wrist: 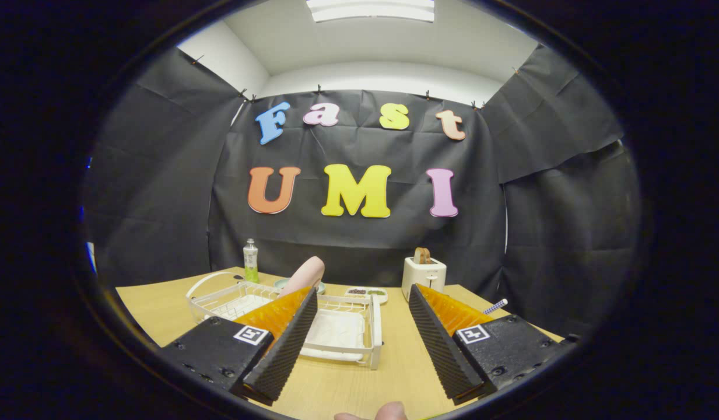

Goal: Take the plate from the dish rack, then take the spoon from the basket and place it into the plate.

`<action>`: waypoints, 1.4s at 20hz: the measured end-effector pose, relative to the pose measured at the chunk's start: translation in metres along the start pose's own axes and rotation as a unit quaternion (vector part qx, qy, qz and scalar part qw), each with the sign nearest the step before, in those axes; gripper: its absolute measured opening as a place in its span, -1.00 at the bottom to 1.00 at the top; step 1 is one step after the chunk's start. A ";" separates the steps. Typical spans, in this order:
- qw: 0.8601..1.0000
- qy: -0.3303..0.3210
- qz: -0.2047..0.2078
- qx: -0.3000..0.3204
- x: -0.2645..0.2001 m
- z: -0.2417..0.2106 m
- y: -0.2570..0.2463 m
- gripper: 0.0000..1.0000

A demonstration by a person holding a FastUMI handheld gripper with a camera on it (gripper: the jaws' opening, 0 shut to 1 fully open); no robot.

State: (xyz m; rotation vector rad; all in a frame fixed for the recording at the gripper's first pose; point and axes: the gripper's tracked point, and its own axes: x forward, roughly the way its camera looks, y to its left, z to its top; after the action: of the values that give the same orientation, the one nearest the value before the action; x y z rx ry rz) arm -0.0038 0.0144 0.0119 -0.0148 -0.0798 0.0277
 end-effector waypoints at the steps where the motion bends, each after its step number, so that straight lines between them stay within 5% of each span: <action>1: 1.000 0.002 0.002 0.002 0.000 0.000 0.002 1.00; 18: 1.000 0.003 -0.021 0.012 0.010 0.030 -0.013 1.00; 28: 0.993 0.097 0.051 0.038 0.092 0.086 0.028 1.00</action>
State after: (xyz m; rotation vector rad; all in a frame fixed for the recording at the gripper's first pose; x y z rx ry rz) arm 0.0803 0.0460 0.1044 0.0550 0.1166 0.1321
